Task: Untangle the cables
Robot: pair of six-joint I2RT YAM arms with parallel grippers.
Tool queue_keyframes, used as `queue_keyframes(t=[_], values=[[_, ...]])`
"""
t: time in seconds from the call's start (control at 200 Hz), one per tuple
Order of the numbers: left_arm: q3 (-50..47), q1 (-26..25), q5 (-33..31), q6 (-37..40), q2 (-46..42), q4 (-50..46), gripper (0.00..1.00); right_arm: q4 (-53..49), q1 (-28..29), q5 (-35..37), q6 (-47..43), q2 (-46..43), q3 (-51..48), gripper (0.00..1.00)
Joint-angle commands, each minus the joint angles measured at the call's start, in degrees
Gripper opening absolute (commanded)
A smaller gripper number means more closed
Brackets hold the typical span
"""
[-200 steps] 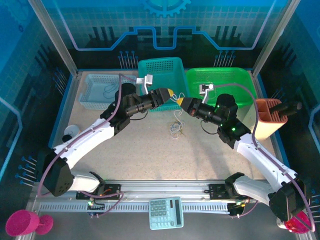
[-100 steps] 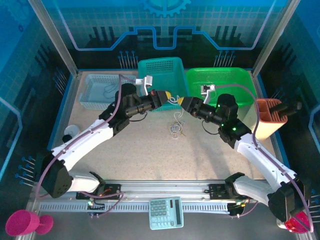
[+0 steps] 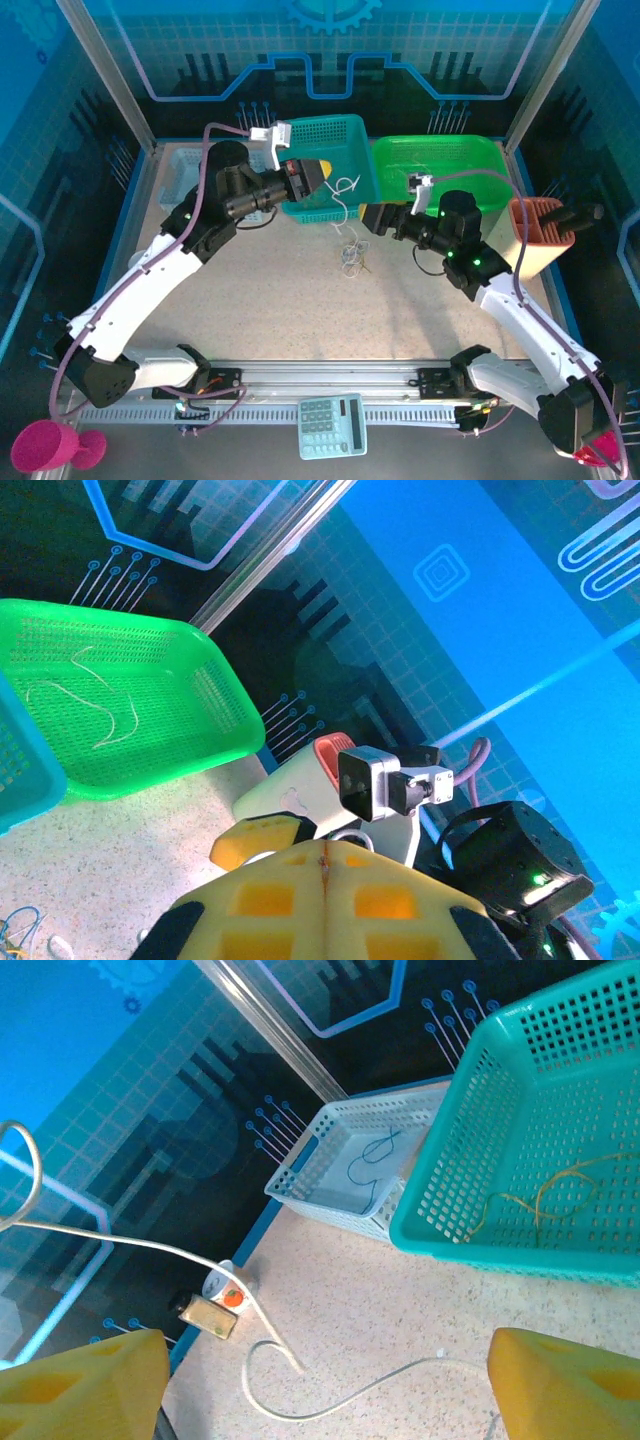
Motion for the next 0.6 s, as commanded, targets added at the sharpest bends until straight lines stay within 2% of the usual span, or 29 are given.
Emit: queue_keyframes(t=[0.0, 0.3, 0.38, 0.46, 0.595], values=[[3.5, -0.2, 2.5, 1.6, 0.7, -2.3, 0.0, 2.1, 0.9, -2.4, -5.6, 1.6, 1.6, 0.85], [4.5, -0.2, 3.3, 0.1, 0.8, -1.6, 0.0, 4.5, 6.3, -1.9, -7.6, 8.1, 5.3, 0.86], [4.5, -0.2, 3.3, 0.0, 0.7, -1.5, 0.0, 5.5, 6.8, -1.6, -7.1, 9.8, 5.4, 0.82], [4.6, -0.2, 3.3, -0.2, 0.8, -1.3, 0.0, 6.8, 6.8, -1.5, -6.6, 11.4, 5.3, 0.66], [5.9, -0.2, 3.3, -0.3, 0.8, -1.4, 0.0, 8.3, 6.7, -0.4, -5.8, 13.2, 4.3, 0.13]])
